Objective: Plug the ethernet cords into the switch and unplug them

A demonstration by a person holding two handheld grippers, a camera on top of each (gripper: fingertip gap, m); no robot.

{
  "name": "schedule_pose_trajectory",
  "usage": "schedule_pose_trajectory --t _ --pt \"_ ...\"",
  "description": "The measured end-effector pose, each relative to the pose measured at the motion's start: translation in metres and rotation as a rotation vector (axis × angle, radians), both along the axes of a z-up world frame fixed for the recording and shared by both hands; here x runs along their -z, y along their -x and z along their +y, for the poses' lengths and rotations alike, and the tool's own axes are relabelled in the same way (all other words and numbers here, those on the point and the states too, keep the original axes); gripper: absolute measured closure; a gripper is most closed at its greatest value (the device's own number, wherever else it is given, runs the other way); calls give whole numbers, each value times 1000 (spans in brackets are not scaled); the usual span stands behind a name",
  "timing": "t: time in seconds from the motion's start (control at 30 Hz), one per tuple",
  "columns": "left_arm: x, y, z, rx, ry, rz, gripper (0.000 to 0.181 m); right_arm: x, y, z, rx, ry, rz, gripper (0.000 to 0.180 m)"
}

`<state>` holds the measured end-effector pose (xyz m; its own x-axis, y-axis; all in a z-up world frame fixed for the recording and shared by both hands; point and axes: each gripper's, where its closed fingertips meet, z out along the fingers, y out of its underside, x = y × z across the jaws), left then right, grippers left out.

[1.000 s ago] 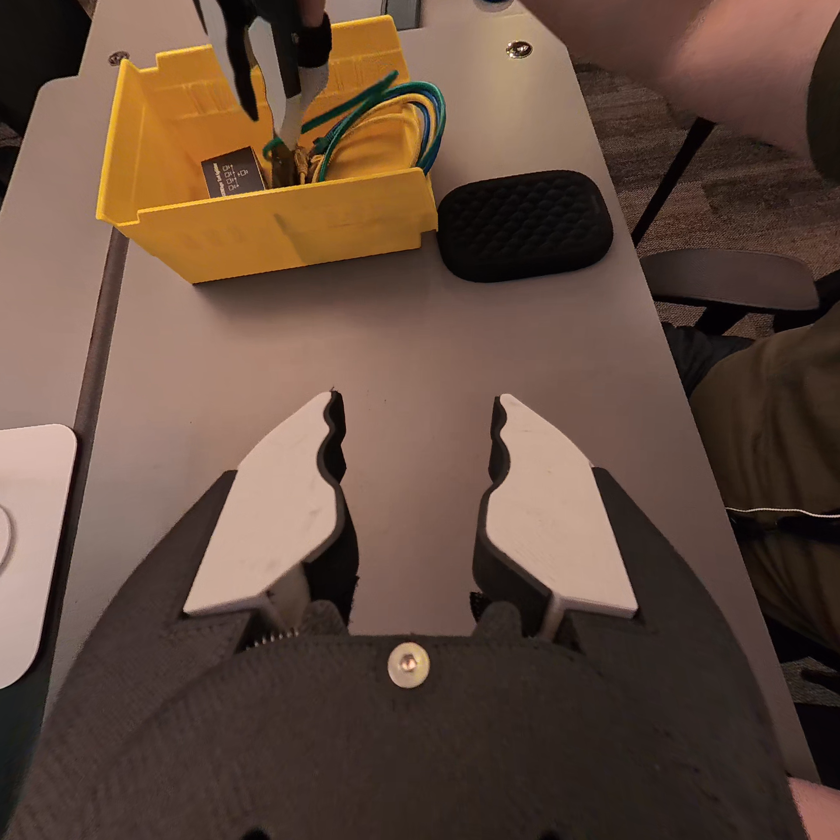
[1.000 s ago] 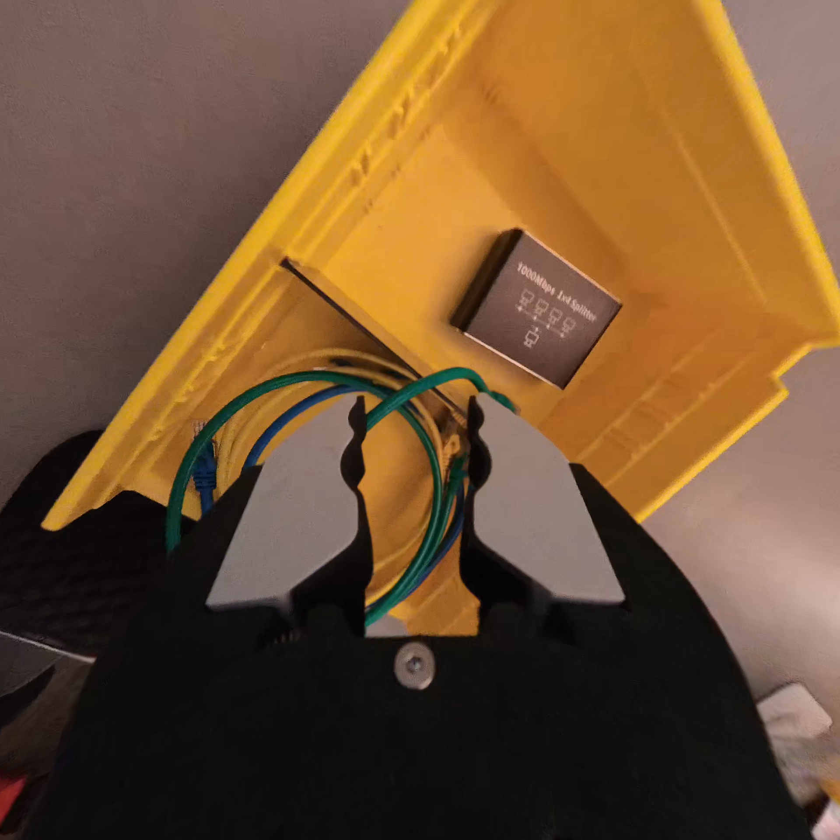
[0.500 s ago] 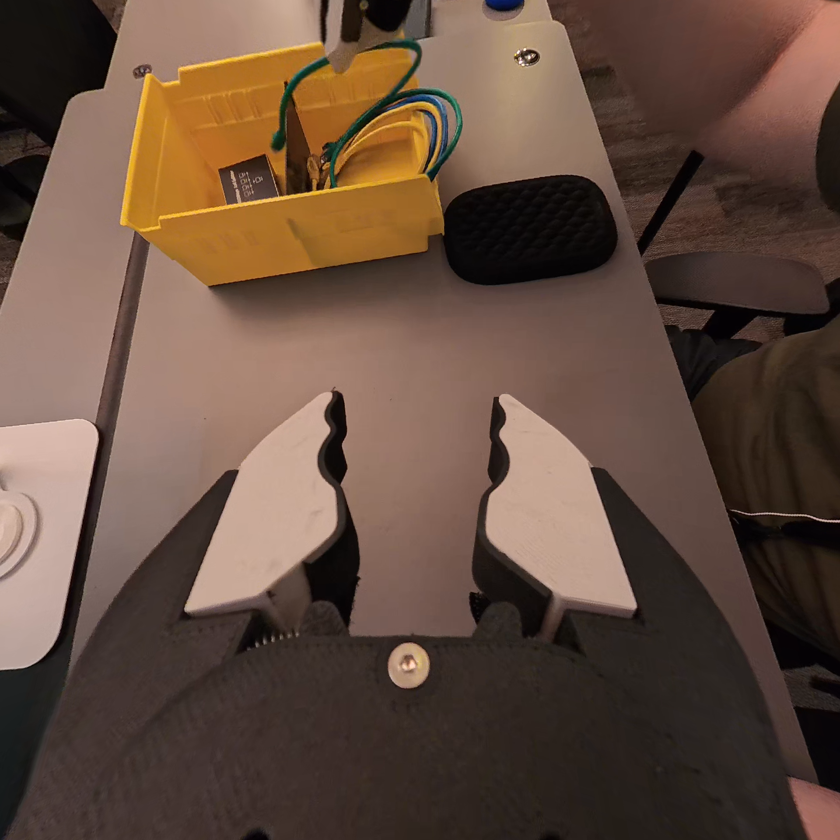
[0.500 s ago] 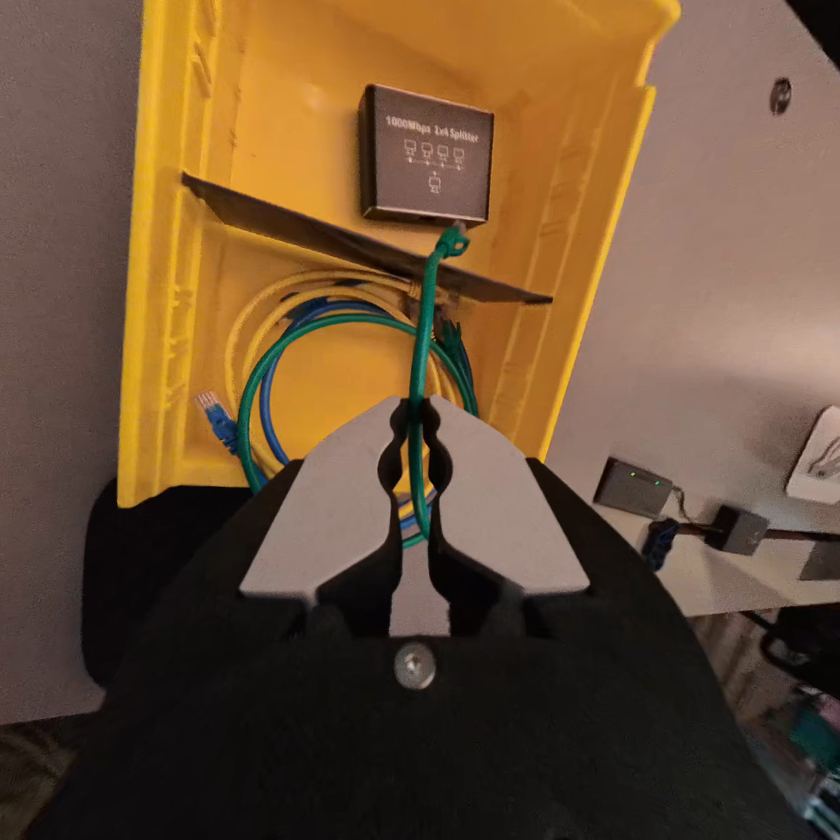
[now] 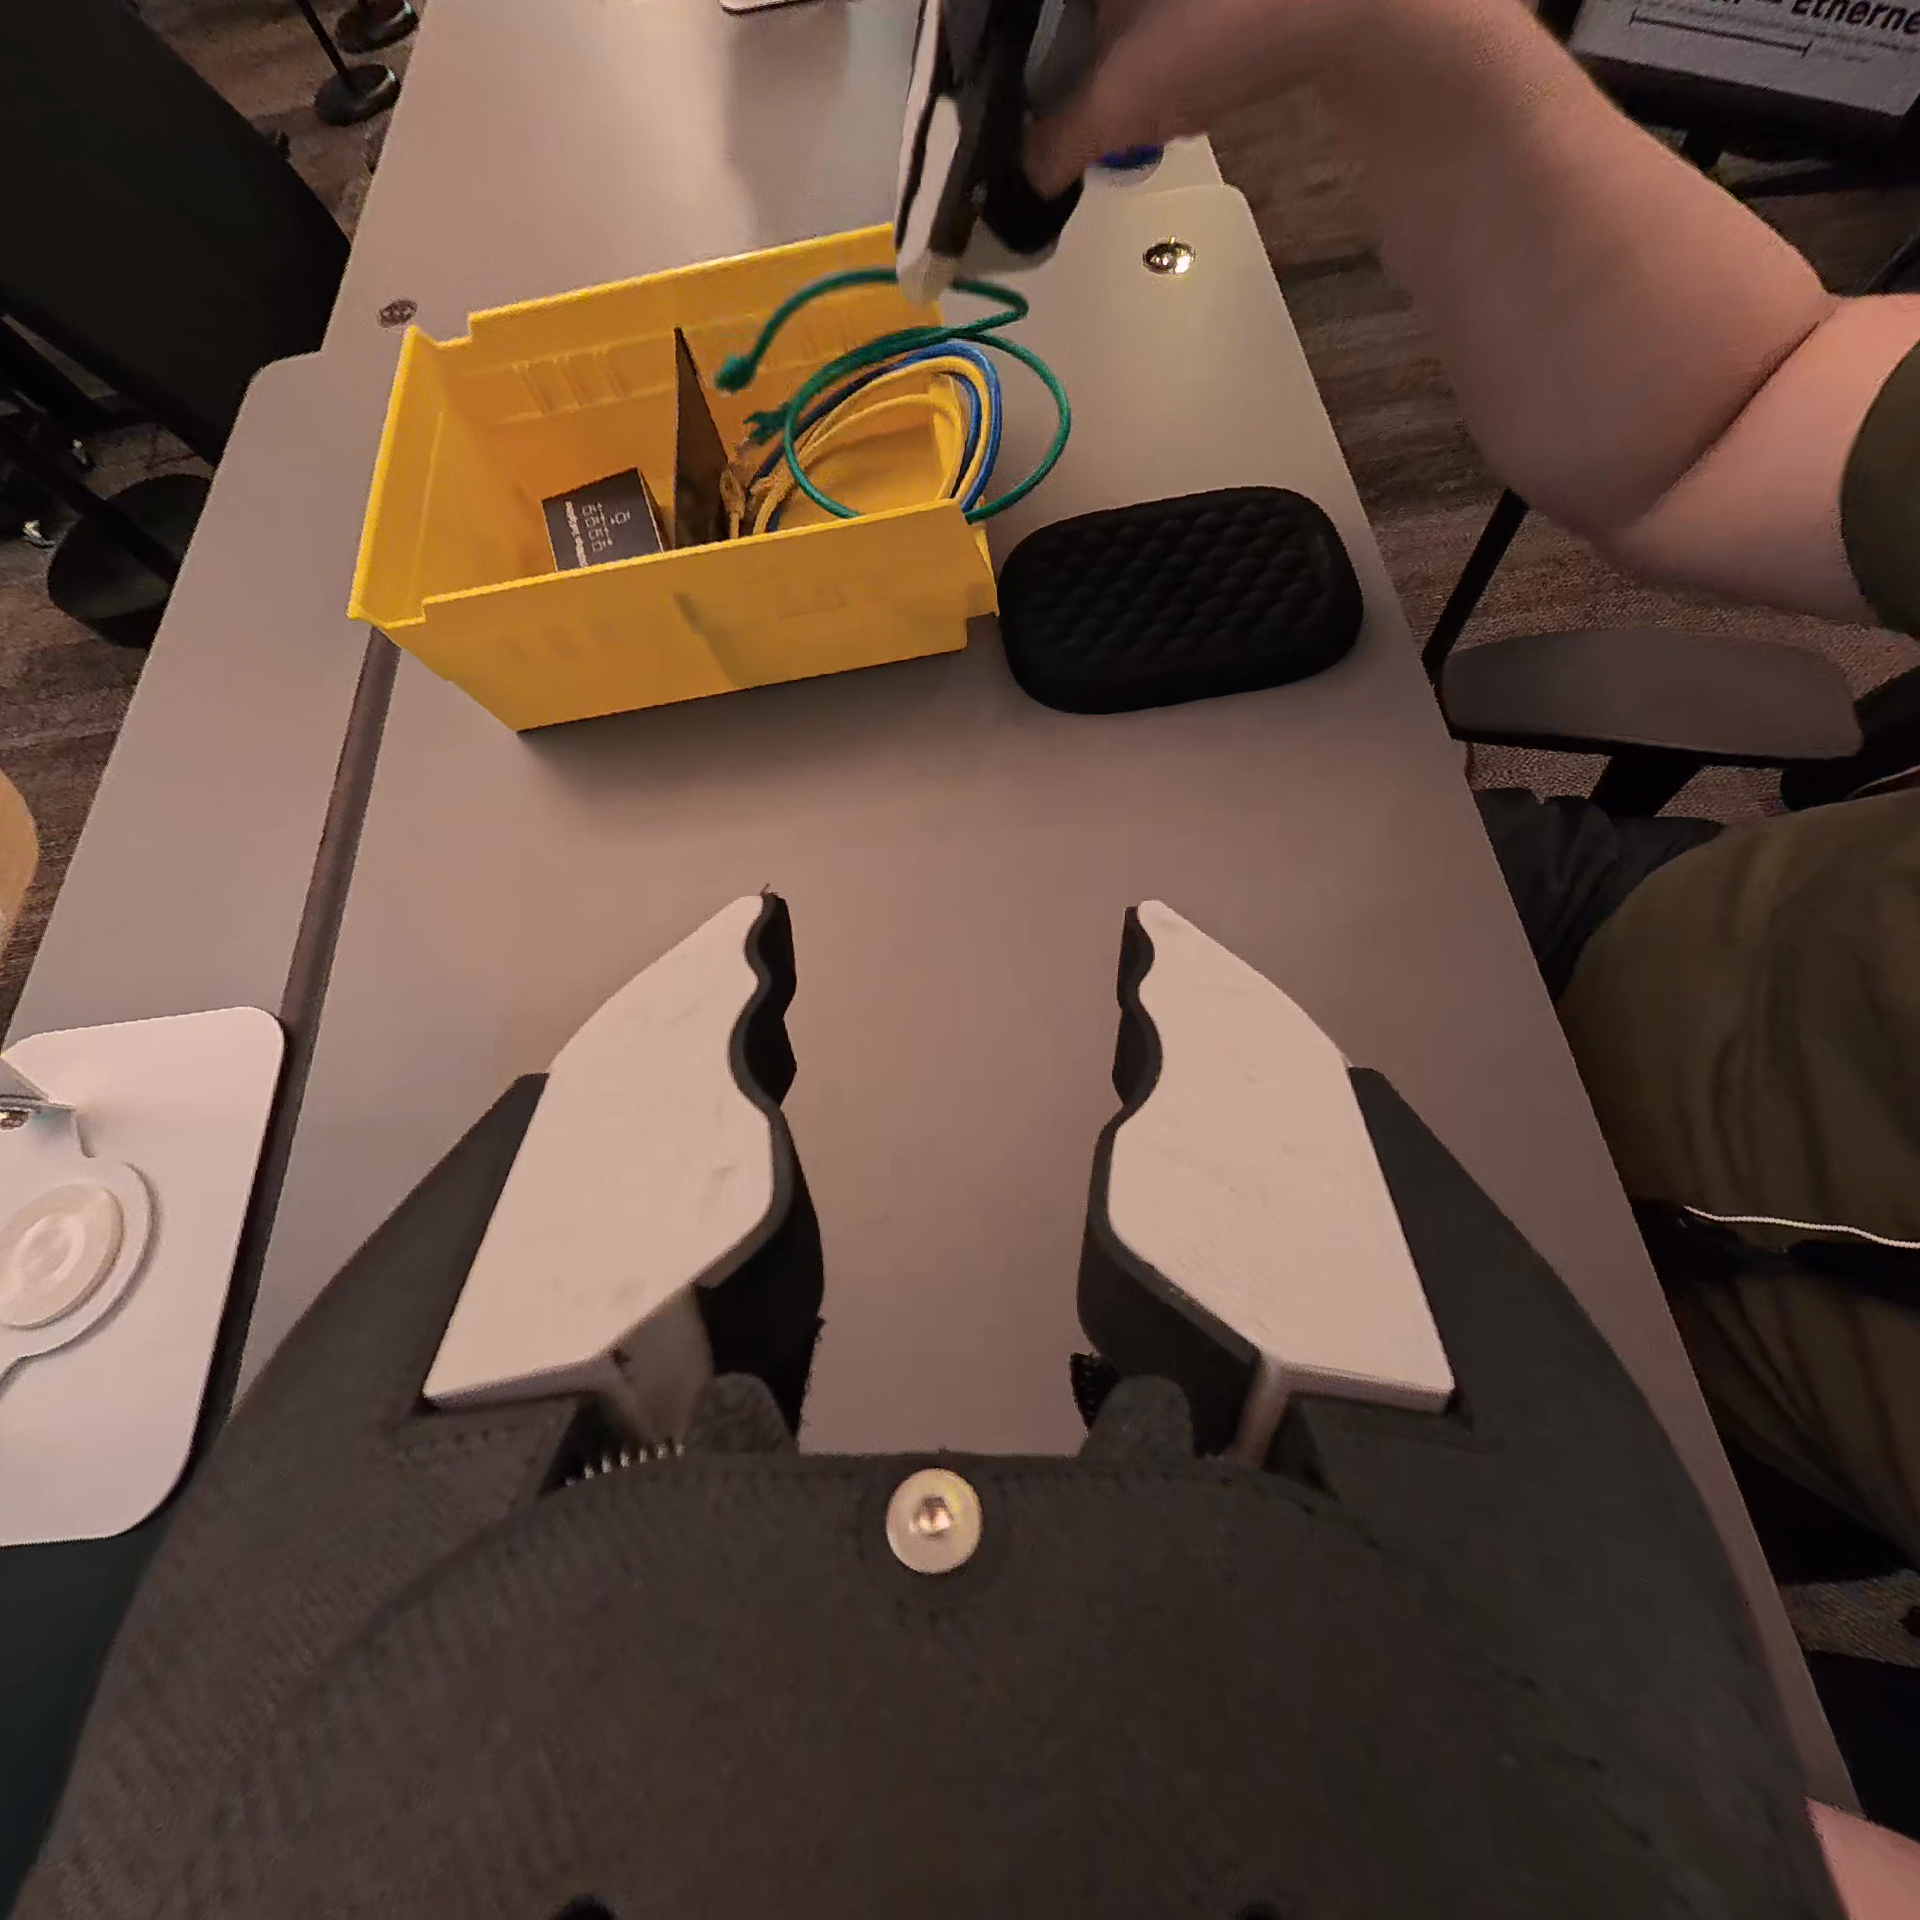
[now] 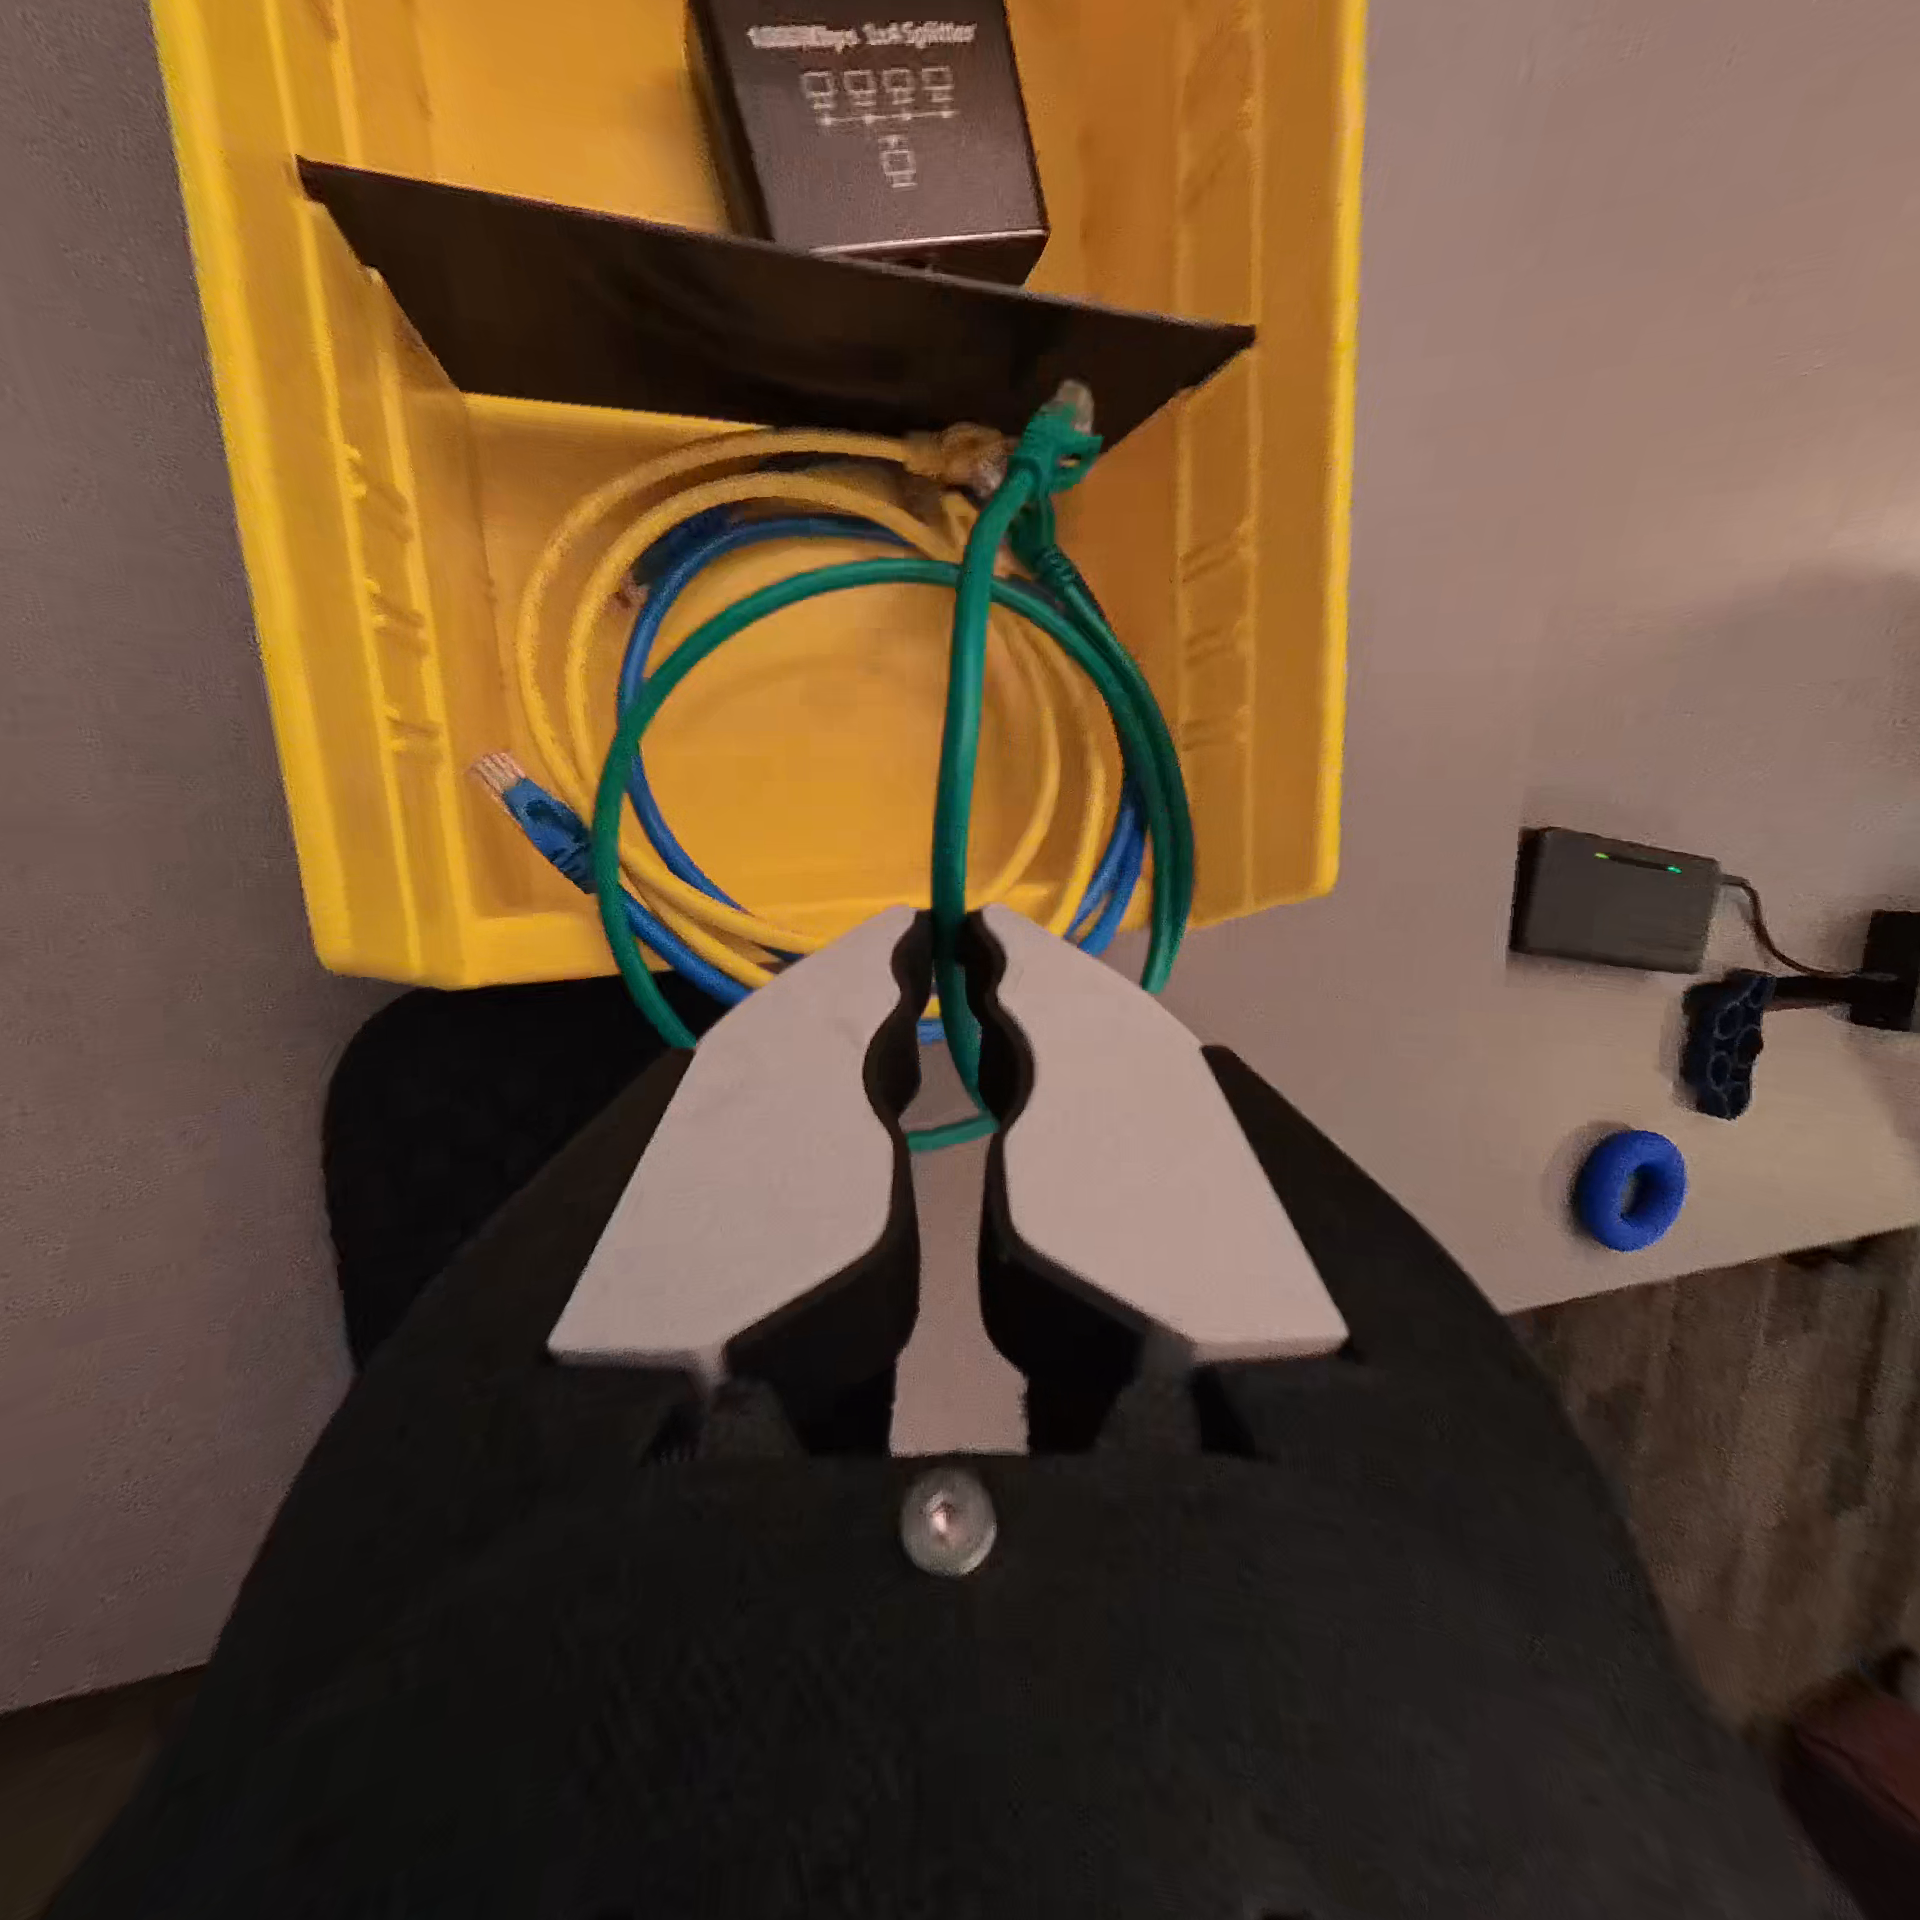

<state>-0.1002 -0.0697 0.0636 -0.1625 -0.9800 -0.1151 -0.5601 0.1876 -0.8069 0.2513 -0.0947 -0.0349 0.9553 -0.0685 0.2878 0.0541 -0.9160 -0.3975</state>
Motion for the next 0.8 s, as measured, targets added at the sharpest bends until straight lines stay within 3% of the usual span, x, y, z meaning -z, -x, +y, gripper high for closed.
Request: schedule_pose_trajectory --t 0.23,0.3,0.4,0.67,0.8 --pt "-1 -12 0 -2 25 -37 123 53 44 63 -121 98 323 167" --pt "0 -15 0 -2 36 -40 123 67 48 66 -82 154 400 155" --pt "0 -17 -2 4 40 -41 123 68 57 70 -95 127 459 153" --pt "-7 -16 -4 8 60 -73 122 1 45 67 -243 -246 245 148" --pt "-18 -16 -6 17 107 -137 122 -56 22 50 -271 -564 30 140"
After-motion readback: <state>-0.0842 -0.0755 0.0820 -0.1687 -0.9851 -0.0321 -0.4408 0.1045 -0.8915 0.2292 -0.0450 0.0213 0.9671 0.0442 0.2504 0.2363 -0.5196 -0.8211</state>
